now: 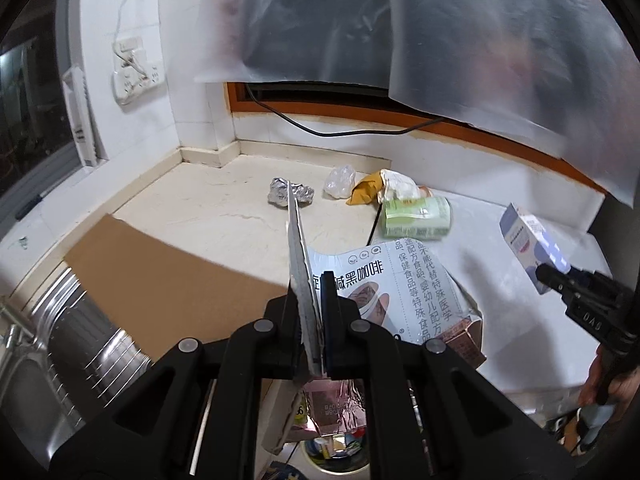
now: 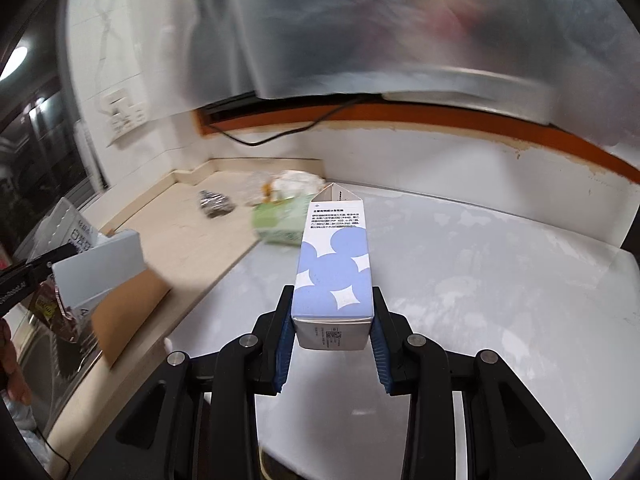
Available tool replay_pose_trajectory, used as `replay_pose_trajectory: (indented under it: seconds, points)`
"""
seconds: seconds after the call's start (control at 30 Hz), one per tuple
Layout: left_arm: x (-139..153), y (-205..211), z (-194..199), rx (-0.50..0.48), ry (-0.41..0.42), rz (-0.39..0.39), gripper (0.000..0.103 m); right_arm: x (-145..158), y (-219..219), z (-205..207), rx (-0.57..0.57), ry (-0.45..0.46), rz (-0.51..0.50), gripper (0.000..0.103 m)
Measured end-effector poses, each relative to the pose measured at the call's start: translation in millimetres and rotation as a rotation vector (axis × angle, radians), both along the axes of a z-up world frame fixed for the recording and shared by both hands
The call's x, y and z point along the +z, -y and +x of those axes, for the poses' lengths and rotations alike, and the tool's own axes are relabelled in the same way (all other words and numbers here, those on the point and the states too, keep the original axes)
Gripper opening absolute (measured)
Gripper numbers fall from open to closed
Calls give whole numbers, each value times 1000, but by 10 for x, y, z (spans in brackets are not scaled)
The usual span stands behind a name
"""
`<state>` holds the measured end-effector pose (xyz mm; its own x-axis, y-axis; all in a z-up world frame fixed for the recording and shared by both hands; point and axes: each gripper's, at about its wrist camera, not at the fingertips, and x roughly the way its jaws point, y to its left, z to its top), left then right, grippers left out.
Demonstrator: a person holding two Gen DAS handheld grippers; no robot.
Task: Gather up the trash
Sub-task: 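Carry the coffee packet and milk carton down over the trash bin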
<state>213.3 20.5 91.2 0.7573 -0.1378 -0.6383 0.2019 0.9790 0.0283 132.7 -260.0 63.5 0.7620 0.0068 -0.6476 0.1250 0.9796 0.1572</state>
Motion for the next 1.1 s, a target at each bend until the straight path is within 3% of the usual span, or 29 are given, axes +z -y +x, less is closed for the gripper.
replay_pose_trajectory:
  seconds: [0.3,0.57,0.8,1.1]
  points:
    - [-243,-243,-1039,6,33,-12,6,65,-584,-774,109,38,38,33]
    - [-665,-359,-1699,64,22,-61,6,-167,-1079,-1309,207,36,6,33]
    - [-1173,-305,-2076,107,11,-38,6,-612,-1405,-1657,291,0,-10,33]
    - [-2006,-163,-2202,99,-105,16,6,-1508,-1596,-1829,361,-125,-32,33]
